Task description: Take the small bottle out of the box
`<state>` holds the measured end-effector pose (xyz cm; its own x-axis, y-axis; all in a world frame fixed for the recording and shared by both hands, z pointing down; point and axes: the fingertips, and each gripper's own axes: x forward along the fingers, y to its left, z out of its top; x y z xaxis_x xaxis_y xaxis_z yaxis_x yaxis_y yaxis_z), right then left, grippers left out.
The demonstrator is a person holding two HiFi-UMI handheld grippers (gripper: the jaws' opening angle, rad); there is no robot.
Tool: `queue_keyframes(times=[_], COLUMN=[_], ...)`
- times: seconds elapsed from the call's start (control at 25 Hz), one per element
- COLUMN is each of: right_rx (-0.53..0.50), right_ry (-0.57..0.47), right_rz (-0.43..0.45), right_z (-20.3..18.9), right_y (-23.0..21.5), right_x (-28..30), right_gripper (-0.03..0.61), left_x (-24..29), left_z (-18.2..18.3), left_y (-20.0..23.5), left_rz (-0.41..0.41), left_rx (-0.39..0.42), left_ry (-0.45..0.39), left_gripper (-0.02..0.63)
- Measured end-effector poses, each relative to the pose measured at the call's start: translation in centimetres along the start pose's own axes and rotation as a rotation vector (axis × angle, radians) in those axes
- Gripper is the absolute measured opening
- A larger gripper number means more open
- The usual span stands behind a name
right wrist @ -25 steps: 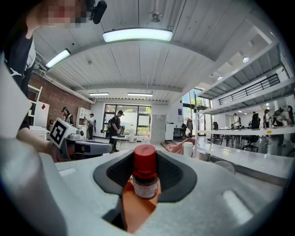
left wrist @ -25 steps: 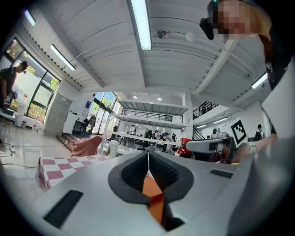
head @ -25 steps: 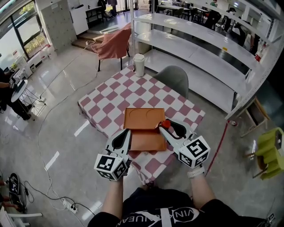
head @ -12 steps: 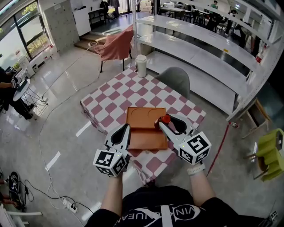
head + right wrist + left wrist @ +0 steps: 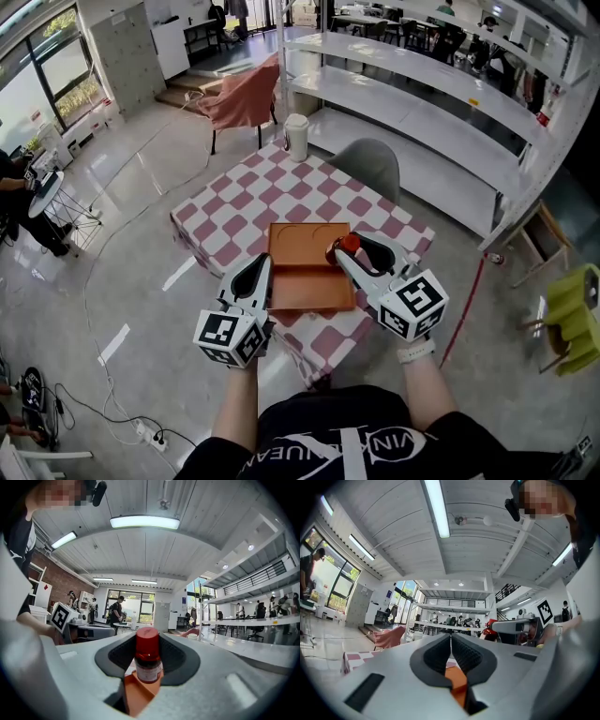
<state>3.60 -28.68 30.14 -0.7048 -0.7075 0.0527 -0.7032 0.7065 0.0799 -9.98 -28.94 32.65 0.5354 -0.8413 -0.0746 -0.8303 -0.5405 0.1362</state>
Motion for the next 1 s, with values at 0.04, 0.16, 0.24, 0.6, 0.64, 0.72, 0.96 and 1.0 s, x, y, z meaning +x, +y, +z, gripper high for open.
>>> queue_keyframes(times=[0.04,0.16,0.24,0.6,0.64,0.72,0.96,1.0], right_rx=[-0.001,-0.003,-0.006,-0.009,-0.008,-0.005,0.002,0.005], right_ry=[0.0,0.003,0.006,0.004,0.003,0.003,0.009,0.011], right_rz=[-0.001,-0.002,0.001,-0.003,-0.004,-0.006,0.0,0.001], right_z=[0.02,-0.08,-0.19,-0.14,-0.16,-0.27,-0.78,-0.88], right_y=[0.08,0.2,0.24,0.07,-0.01,-0.21,-0.22,-0.21], right_x=[-0.02,-0.09,-0.08,0.0,0.02,0.11,0.38,0.43], right_gripper=[0.144,0.144,0.144,0.144,0.144,0.144,0.144,0.144], left_x=[-0.06,-0.19,-0.22,-0.27,-0.21,-0.07,-0.12,-0.14], left_z=[-0.03,-0.14,-0.15,-0.2,-0.27,-0.41,-0.7,-0.76], left_y=[-0.04,-0.13,-0.06,0.17,0.19,0.25,0.68,0.75], left_rz=[-0.002,-0.007,-0.006,-0.005,-0.006,-0.006,0.003,0.004], left_rx=[0.0,0.0,0.002,0.006,0.006,0.006,0.0,-0.001], left_ry=[0.002,0.007,0.007,0.01,0.01,0.01,0.009,0.01], left_gripper=[0.017,0.017,0.017,0.017,0.017,0.017,0.017,0.017])
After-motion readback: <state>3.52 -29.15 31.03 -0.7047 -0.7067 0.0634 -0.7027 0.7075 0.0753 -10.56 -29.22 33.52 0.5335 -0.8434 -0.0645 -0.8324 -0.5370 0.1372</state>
